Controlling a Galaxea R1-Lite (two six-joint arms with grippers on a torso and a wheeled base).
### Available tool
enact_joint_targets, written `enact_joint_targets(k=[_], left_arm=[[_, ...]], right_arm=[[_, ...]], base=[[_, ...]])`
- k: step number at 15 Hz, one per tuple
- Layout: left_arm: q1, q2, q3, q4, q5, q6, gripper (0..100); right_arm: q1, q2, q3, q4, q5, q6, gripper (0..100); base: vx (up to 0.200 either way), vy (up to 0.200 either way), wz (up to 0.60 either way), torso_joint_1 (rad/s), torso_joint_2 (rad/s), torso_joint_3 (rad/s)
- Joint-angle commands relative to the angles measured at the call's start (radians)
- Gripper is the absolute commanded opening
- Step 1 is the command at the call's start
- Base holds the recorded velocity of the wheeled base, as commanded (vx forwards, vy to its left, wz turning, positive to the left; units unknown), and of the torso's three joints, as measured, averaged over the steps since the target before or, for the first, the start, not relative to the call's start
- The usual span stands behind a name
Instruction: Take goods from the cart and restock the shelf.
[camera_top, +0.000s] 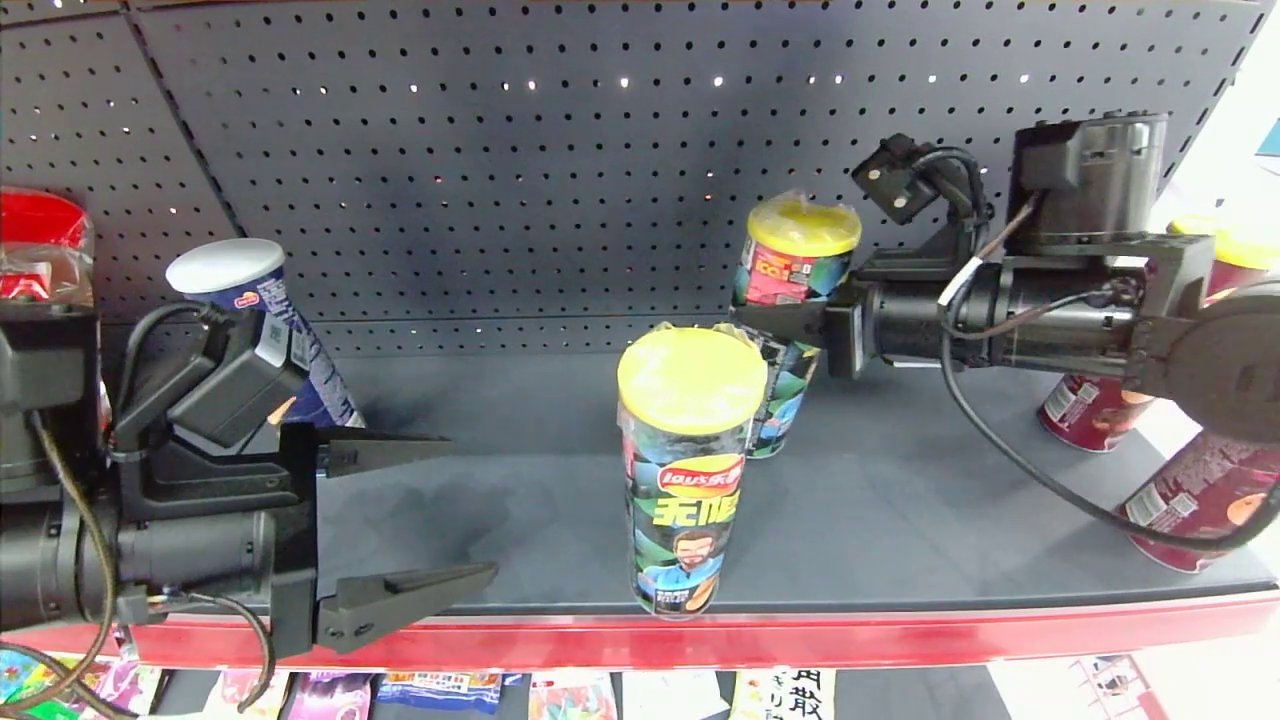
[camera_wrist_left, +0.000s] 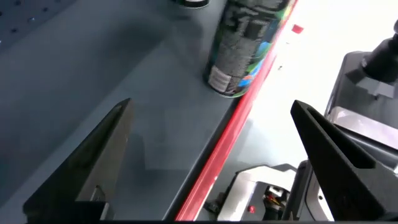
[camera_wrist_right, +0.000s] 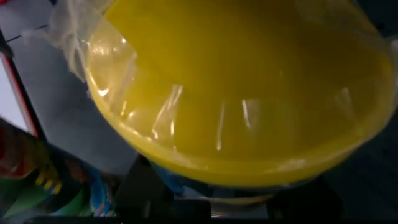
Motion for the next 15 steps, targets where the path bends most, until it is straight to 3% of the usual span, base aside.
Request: enact_joint_targets(k=[1, 15], left_arm=[[0.006, -0.015, 0.004, 0.000, 0.000, 0.000, 100], [0.006, -0.017, 0.030, 0.000, 0.003, -0.006, 100]], right_arm=[[0.009, 0.084, -0.050, -0.001, 0.003, -0.001, 0], [0.072, 0.118, -0.093, 0.003, 0.006, 0.007, 0]], base=[[0.000, 0.000, 0.00, 0.000, 0.00, 0.000], [0.000, 0.000, 0.00, 0.000, 0.00, 0.000]])
